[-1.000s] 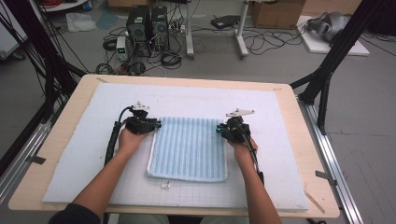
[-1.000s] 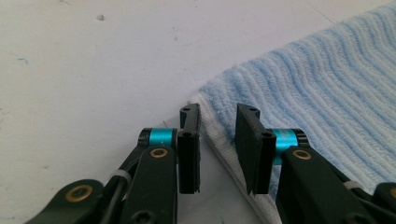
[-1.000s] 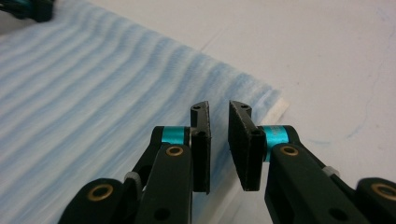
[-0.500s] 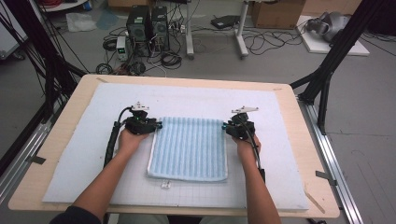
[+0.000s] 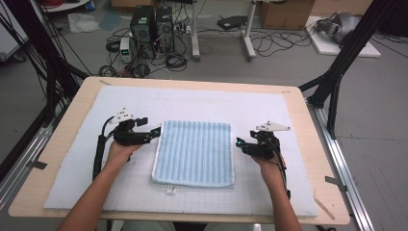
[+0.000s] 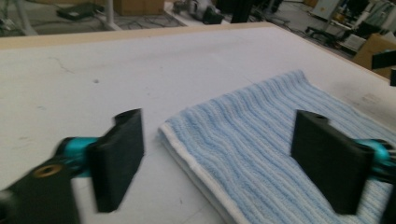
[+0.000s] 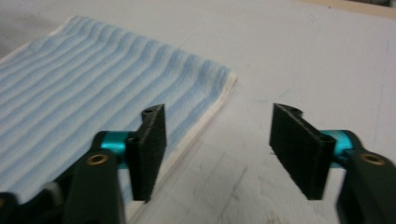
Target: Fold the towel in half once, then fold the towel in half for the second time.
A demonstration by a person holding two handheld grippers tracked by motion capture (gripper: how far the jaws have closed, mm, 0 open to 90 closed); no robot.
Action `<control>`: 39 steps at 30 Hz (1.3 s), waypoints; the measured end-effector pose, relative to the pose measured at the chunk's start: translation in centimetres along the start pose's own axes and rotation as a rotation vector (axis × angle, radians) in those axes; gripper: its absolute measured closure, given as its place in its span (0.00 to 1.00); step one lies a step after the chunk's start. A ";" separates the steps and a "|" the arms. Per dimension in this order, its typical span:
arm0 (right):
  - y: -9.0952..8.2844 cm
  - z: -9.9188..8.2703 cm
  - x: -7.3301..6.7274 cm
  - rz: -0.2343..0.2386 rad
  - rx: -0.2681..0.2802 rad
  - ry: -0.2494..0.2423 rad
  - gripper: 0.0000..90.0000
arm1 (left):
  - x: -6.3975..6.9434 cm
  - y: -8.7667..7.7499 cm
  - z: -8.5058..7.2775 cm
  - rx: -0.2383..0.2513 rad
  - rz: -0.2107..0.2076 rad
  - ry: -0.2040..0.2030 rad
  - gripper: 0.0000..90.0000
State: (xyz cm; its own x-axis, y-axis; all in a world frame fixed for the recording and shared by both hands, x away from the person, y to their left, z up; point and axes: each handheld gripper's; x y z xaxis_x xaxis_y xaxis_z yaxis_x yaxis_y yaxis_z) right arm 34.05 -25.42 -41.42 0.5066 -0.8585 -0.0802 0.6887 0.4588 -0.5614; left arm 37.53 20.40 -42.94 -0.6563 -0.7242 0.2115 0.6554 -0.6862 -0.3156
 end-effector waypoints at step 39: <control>-1.3 -1.2 1.0 0.010 0.028 0.022 0.13 | -0.1 -1.1 -0.1 0.024 -0.022 -0.056 0.19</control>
State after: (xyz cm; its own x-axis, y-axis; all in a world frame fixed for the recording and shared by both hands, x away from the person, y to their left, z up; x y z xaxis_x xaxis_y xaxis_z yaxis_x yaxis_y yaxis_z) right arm 33.08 -27.18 -41.78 0.5025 -0.8583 -0.1042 0.6977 0.4738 -0.5373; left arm 36.85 21.28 -42.68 -0.6491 -0.7114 0.2694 0.6503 -0.7027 -0.2887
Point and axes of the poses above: each handheld gripper's, and its own axes: y roughly forward along the jaws, z roughly out of its top, x roughly to its right
